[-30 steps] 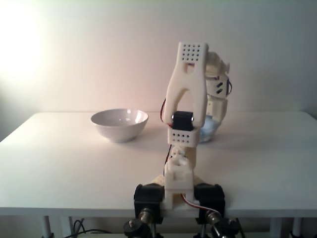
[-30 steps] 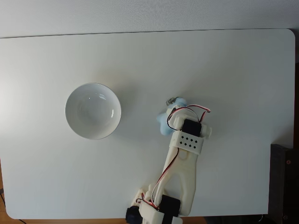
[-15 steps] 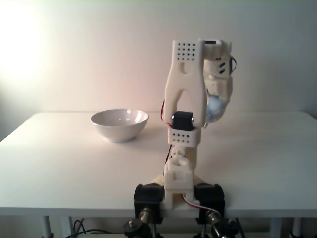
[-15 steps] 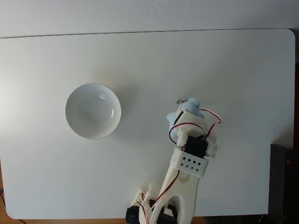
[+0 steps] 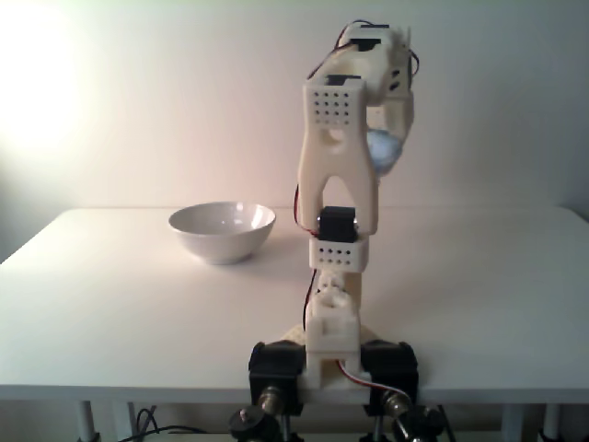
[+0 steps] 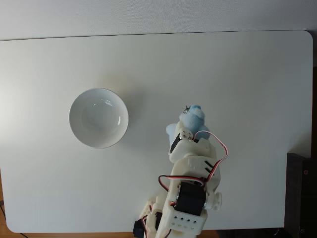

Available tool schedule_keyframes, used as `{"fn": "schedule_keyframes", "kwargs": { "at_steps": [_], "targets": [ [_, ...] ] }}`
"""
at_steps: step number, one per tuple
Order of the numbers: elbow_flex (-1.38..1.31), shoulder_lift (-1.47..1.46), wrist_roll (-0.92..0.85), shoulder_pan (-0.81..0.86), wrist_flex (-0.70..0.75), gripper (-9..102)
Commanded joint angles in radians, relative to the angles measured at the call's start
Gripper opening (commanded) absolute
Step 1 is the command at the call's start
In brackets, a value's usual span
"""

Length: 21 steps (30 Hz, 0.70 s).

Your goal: Grasp a skyblue doll and put it into the bowl.

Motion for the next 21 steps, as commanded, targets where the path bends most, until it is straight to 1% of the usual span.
{"fn": "schedule_keyframes", "kwargs": {
  "at_steps": [1,13,21],
  "targets": [
    [-0.023,0.084,-0.009,-0.048,0.005,4],
    [-0.247,0.080,-0.020,-0.265,0.006,4],
    [-0.365,-0.066,-0.020,-0.376,0.005,4]
  ]
}}
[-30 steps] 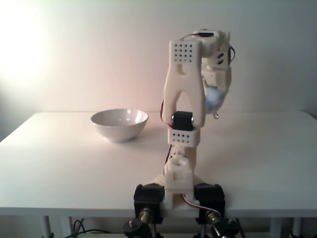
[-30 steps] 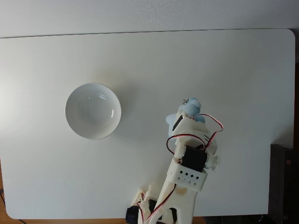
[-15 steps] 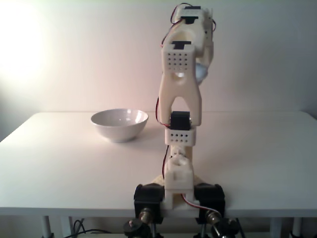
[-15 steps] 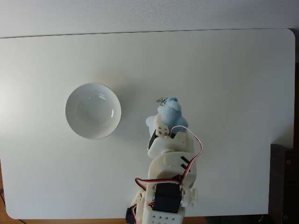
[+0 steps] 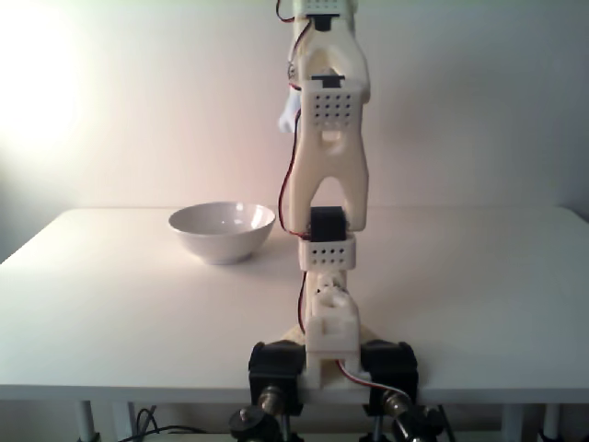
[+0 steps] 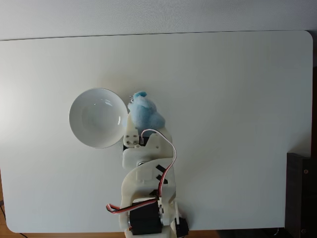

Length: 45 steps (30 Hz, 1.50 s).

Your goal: Grasp a skyblue doll and put it into the bowl.

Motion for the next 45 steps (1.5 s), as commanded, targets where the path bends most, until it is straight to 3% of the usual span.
{"fn": "schedule_keyframes", "kwargs": {
  "at_steps": [1,13,25,45],
  "targets": [
    [-0.098,-0.044,-0.009,-0.049,0.003,4],
    [-0.313,-0.301,-0.009,-0.189,0.003,4],
    [-0.347,-0.472,-0.009,-0.339,0.002,4],
    [-0.331,-0.653,-0.011,-0.350,0.089,4]
  ]
}}
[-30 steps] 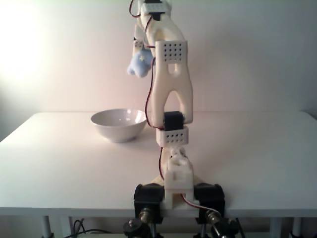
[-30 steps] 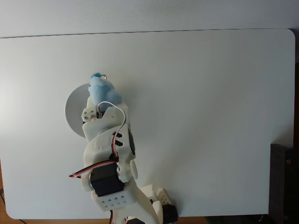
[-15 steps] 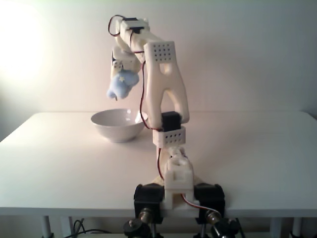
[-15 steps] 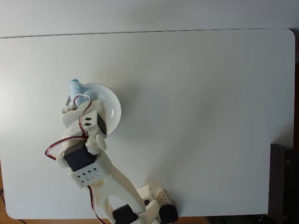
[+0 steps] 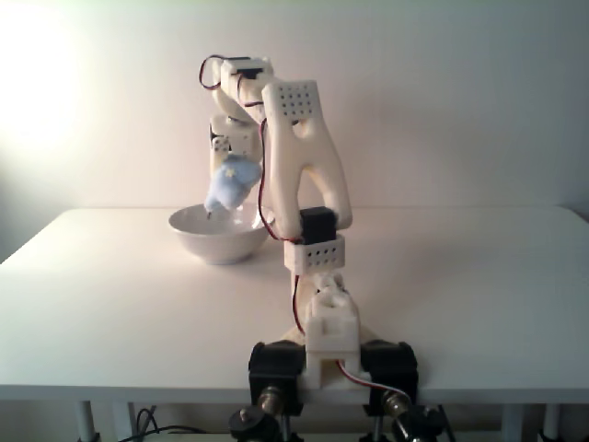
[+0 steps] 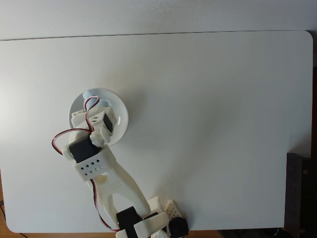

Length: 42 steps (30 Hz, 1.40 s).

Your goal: Grasp a skyblue doll and put it into the bowl.

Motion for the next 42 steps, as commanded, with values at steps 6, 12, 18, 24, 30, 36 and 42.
{"fn": "schedule_keyframes", "kwargs": {
  "at_steps": [6,12,18,24,30,36,42],
  "targets": [
    [-0.029,0.006,-0.005,-0.031,0.017,4],
    [-0.029,-0.003,-0.005,-0.034,0.017,12],
    [-0.029,-0.005,-0.005,-0.029,0.017,24],
    [-0.029,-0.002,-0.003,-0.021,0.017,31],
    [-0.034,0.000,-0.003,-0.015,0.017,39],
    [-0.041,0.008,-0.003,-0.015,0.017,47],
    [-0.043,0.009,-0.003,-0.015,0.017,54]
  ]
}}
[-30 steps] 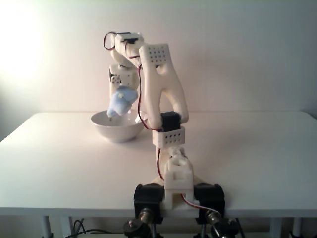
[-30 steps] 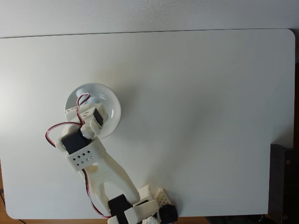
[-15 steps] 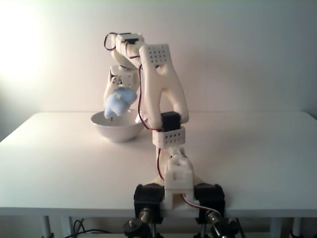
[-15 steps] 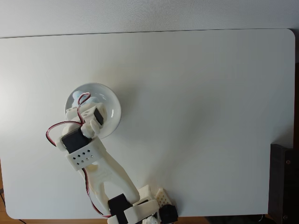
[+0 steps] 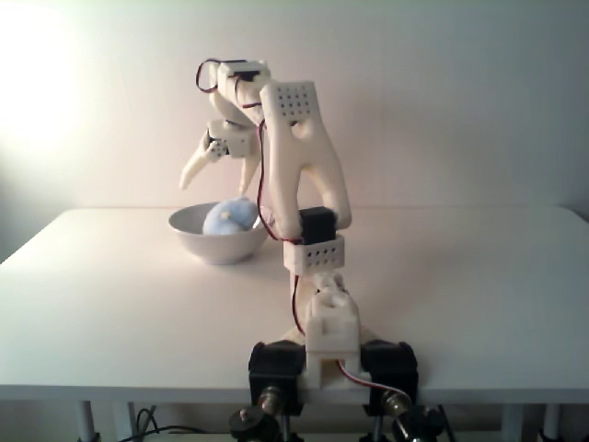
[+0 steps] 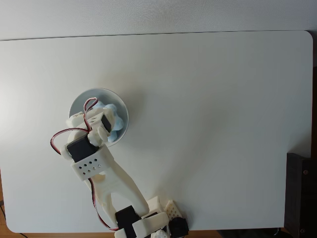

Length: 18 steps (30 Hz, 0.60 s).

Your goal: Grasp a skyblue doll and put it into the bowl.

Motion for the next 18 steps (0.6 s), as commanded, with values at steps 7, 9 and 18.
{"fn": "schedule_keyframes", "kwargs": {
  "at_steps": [7,9,18],
  "targets": [
    [-0.044,0.049,-0.003,0.002,0.002,63],
    [-0.043,0.075,-0.003,0.003,0.002,64],
    [-0.038,0.239,-0.003,0.069,0.003,64]
  ]
}}
